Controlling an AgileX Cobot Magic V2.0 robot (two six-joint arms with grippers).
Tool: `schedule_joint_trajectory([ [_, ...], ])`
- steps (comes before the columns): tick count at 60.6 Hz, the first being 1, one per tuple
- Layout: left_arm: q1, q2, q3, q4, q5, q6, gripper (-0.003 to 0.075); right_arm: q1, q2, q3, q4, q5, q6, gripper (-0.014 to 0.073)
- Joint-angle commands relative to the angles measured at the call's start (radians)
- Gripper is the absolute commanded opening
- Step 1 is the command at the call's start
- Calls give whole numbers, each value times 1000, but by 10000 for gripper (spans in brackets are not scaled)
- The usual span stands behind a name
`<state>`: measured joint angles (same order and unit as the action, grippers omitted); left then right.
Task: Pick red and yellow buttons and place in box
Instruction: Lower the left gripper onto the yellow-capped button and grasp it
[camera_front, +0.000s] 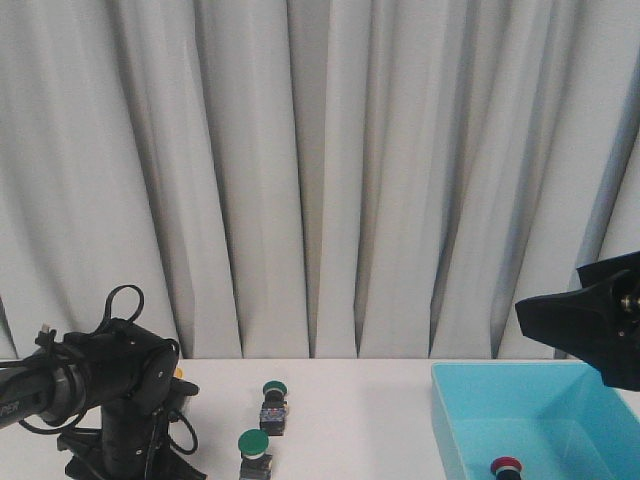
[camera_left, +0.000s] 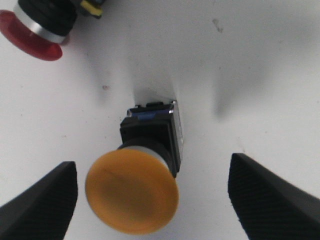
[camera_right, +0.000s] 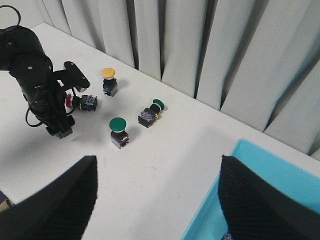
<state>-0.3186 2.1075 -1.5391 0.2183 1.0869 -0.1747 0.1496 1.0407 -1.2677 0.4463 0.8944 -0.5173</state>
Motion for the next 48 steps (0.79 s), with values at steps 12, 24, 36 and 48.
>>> schedule_joint_trajectory([
  [12, -1, -56, -28, 6, -16, -22, 510, 1, -12, -26, 18, -58, 5, 505],
  [24, -1, -56, -28, 6, -16, -22, 395, 1, -12, -26, 18, -57, 8, 505],
  [36, -1, -56, -28, 6, -27, -22, 202, 1, -12, -26, 18, -57, 16, 505],
  [48, -1, -56, -28, 6, -30, -20, 28, 1, -12, -26, 18, -57, 16, 496],
])
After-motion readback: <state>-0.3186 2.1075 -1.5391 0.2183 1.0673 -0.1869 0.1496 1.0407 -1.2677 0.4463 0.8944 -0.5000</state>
